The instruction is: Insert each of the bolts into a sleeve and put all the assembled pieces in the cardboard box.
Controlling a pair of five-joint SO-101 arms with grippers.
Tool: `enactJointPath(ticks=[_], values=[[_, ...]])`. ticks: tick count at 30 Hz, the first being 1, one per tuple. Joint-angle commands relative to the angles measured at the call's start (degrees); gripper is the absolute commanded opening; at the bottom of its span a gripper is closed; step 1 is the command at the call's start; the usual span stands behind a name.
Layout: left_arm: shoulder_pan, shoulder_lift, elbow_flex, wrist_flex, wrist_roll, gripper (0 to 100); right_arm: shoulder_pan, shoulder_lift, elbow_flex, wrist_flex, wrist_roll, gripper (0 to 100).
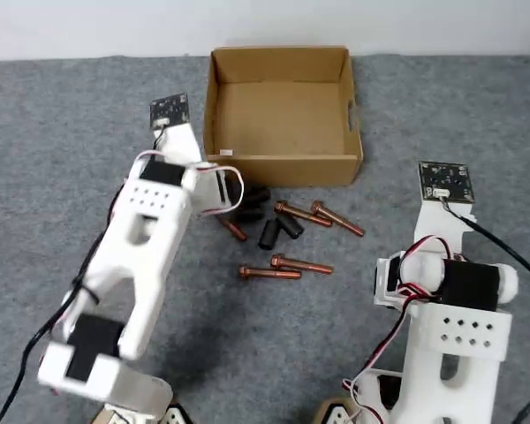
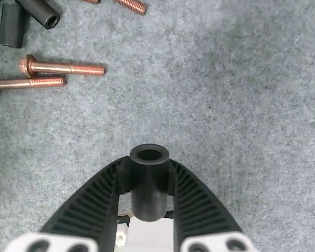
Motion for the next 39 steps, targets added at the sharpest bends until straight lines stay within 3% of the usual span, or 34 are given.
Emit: enactJointPath(ticks=[1, 13, 21, 34, 39], values=[[0.35, 6.07, -7.96, 2.37, 0.79, 21, 0.48, -1.36, -0.44, 1.01, -0.53, 0.9], [-0.26, 22.68, -16.48, 2.20, 4.31, 18, 0.48, -1.36, -0.44, 1.01, -0.53, 0.9], [-1.93, 29.36, -20.53, 2.37, 4.40, 3, 0.48, -1.36, -0.44, 1.01, -0.53, 0.9], [-2.99, 31.74, -22.81, 8.62, 4.31, 0, 0.48, -1.36, -0.44, 1.01, -0.53, 0.9], [-2.11, 25.76, -25.63, 14.42, 4.13, 0, 0.48, -1.45, -1.14, 1.54, -0.53, 0.9]])
